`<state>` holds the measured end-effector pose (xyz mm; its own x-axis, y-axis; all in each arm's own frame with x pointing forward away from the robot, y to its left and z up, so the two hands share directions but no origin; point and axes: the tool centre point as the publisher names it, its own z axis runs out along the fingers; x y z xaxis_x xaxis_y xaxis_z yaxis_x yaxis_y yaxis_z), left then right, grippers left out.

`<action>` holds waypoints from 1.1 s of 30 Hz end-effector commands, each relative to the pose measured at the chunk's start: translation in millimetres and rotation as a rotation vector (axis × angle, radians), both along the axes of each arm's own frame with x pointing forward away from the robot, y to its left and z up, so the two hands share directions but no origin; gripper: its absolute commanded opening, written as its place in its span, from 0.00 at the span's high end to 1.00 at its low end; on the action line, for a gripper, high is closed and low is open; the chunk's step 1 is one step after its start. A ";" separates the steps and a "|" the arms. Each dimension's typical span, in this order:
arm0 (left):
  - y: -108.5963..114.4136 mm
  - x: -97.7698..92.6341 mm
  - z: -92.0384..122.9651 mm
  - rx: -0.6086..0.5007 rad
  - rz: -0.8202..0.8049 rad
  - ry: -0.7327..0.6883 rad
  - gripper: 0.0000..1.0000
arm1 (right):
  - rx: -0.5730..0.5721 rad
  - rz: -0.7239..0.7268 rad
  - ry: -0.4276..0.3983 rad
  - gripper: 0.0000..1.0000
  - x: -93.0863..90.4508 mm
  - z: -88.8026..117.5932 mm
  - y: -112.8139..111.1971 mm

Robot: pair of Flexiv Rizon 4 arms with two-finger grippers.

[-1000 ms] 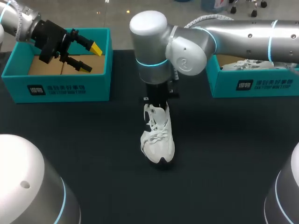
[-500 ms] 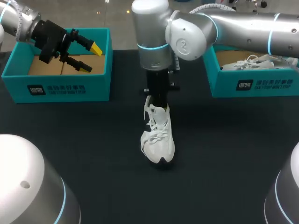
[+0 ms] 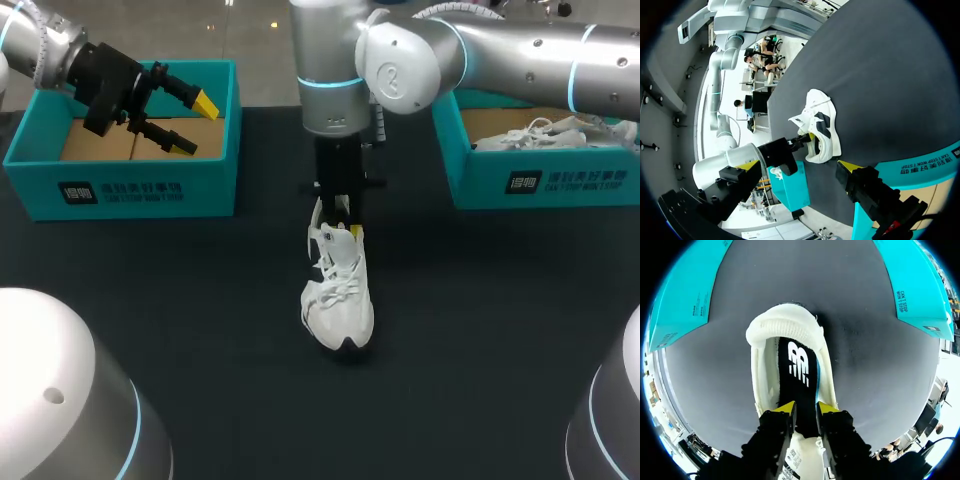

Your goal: Take the shoe out of the shoebox, open the shoe tongue, remove and reinsert the insole, then place the shoe into the shoebox

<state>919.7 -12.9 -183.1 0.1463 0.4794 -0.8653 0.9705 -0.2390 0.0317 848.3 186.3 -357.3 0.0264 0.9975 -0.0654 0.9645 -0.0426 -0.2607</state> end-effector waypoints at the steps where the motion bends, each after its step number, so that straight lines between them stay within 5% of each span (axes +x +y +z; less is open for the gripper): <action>1: 0.4 0.0 0.3 0.003 -0.001 0.000 0.00 | 0.006 0.002 0.003 0.55 1.6 -4.7 3.2; 3: 0.4 0.0 0.3 0.003 -0.001 0.000 0.00 | 0.008 0.004 0.002 0.50 1.6 -4.9 4.6; 5: 0.4 0.0 0.3 0.003 -0.001 0.000 0.00 | 0.008 0.007 0.000 0.10 1.5 -4.9 5.3; 7: 0.4 0.0 0.3 0.003 -0.001 0.000 0.00 | 0.008 0.008 -0.002 0.00 1.2 -4.7 5.7; 33: 0.4 0.0 0.3 0.003 -0.001 0.000 0.00 | -0.019 0.012 0.001 0.00 -15.5 7.3 11.1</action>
<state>919.7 -12.9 -183.1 0.1463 0.4794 -0.8653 0.9705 -0.2390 0.0317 836.3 197.5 -351.7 0.0129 0.9965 -0.0830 0.9637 -0.0345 -0.2648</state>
